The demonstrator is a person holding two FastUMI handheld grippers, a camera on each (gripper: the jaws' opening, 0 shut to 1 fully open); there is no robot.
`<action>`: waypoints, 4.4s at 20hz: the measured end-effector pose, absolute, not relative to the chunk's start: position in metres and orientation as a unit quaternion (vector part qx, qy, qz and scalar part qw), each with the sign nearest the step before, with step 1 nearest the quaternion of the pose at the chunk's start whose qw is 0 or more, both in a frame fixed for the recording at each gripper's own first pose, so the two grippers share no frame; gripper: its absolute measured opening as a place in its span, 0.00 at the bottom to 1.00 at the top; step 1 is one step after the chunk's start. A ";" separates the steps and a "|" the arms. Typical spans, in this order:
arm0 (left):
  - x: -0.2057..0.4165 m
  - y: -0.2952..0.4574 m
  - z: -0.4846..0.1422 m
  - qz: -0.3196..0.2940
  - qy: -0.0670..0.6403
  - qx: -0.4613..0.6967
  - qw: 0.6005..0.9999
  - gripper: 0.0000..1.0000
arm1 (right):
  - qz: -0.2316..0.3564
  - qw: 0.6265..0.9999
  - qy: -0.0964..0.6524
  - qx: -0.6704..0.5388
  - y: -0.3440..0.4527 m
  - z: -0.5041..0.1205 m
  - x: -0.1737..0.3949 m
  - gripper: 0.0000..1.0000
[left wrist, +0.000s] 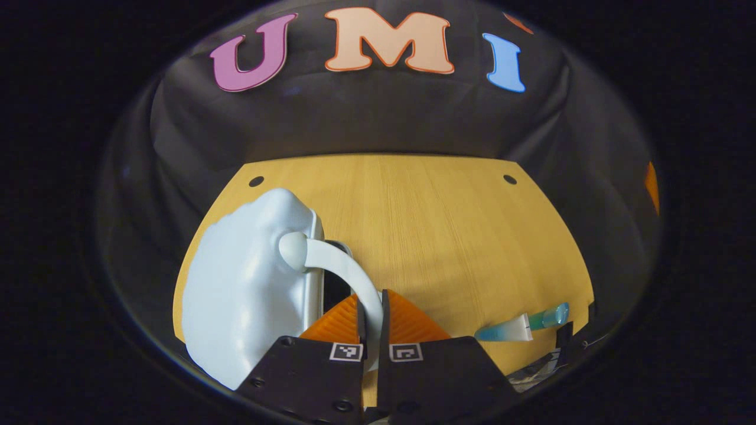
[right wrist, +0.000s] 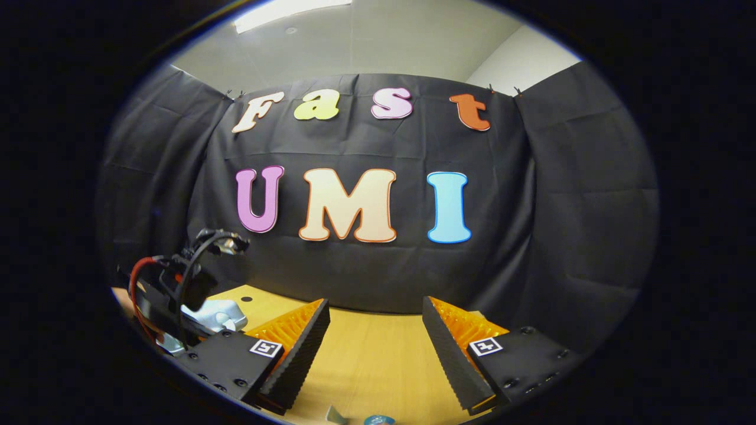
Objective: First open the suitcase, pack the skin care products into it, and then close the suitcase.
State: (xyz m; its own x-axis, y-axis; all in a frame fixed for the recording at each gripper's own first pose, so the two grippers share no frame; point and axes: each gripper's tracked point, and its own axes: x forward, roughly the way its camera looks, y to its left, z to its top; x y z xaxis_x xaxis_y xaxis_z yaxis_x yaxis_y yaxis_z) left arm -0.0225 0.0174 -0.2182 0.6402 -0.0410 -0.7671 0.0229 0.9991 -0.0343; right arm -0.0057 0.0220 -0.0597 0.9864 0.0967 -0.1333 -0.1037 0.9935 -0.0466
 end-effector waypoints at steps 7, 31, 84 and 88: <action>-0.018 0.082 -0.150 0.003 0.357 -0.029 0.934 0.02 | 0.086 0.994 0.062 -0.014 0.067 -0.059 -0.010 0.99; -0.025 0.376 -0.129 0.128 0.303 -0.003 0.944 0.02 | 0.118 0.991 0.049 -0.038 0.215 -0.062 -0.020 0.99; -0.003 0.174 -0.057 0.193 0.050 0.037 0.979 0.94 | 0.056 0.998 -0.016 -0.031 0.041 0.001 0.008 0.98; 0.015 0.096 -0.072 0.128 0.067 0.043 0.989 0.93 | 0.044 0.998 -0.017 -0.031 0.007 0.002 0.002 0.98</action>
State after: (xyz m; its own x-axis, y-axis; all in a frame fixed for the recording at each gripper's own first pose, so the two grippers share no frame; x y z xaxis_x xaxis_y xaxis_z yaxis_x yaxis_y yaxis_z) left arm 0.0149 0.0956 -0.0720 0.9583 0.2591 -0.1209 -0.2475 0.9634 0.1026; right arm 0.0016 0.0069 0.0017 0.9955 0.0898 0.0307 -0.0877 0.9941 -0.0633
